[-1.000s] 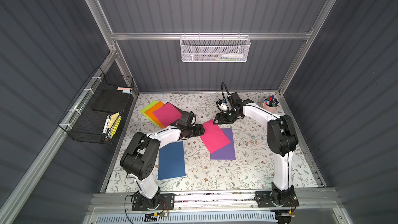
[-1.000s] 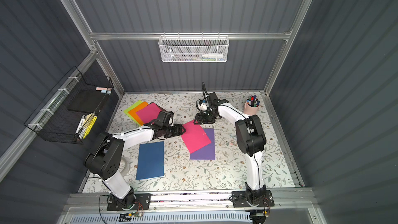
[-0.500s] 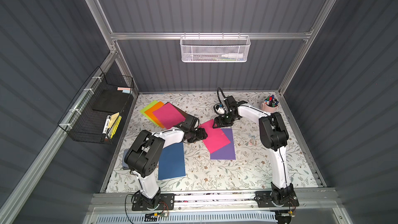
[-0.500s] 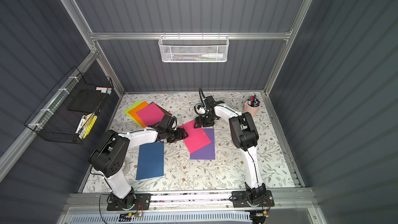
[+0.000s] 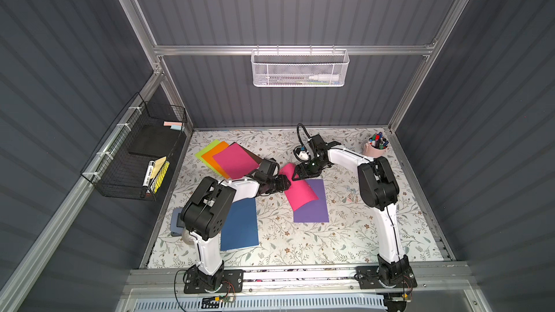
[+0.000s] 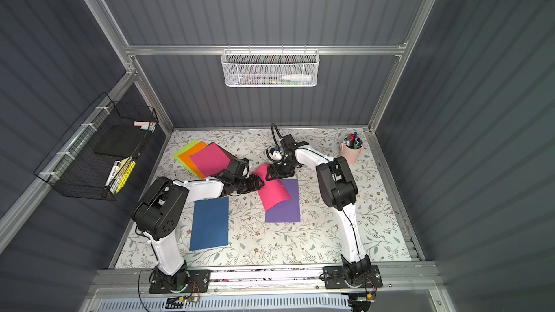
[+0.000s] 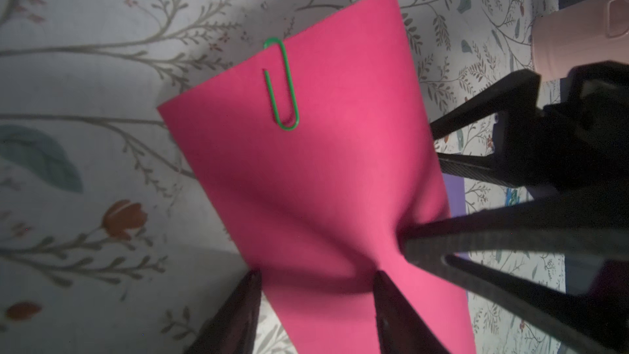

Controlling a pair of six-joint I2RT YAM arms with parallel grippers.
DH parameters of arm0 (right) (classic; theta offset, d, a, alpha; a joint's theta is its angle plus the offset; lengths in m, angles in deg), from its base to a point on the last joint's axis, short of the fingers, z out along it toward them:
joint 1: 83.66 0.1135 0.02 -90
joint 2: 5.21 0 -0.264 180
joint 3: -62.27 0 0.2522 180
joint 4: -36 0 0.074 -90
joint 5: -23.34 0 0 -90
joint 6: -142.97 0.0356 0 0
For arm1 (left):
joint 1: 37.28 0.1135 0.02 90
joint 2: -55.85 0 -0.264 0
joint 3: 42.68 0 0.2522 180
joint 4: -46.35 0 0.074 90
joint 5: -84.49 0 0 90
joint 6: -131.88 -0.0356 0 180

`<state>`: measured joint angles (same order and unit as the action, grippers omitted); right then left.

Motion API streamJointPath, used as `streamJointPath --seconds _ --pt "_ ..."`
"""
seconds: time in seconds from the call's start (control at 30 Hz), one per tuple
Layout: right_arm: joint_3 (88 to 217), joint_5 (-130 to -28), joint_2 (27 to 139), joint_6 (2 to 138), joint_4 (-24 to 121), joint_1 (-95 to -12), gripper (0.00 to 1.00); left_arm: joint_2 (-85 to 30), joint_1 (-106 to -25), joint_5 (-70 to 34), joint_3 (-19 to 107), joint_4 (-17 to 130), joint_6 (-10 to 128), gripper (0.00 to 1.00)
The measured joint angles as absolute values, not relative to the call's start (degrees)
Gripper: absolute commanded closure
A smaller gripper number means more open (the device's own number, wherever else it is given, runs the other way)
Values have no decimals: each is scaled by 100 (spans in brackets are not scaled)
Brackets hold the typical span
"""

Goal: Unclip the paperclips from the documents
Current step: Pick up the document from the document.

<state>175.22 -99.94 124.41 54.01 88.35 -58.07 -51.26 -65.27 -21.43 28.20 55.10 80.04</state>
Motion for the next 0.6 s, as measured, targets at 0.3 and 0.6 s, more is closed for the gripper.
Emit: streamJointPath --seconds 0.3,0.6 --pt "17380 -10466 12472 5541 8481 -5805 40 -5174 -6527 -2141 2818 5383 7964 47" --pt "17182 -10571 12469 5724 8032 -5807 65 -5174 -6527 -2145 2818 5365 7916 44"
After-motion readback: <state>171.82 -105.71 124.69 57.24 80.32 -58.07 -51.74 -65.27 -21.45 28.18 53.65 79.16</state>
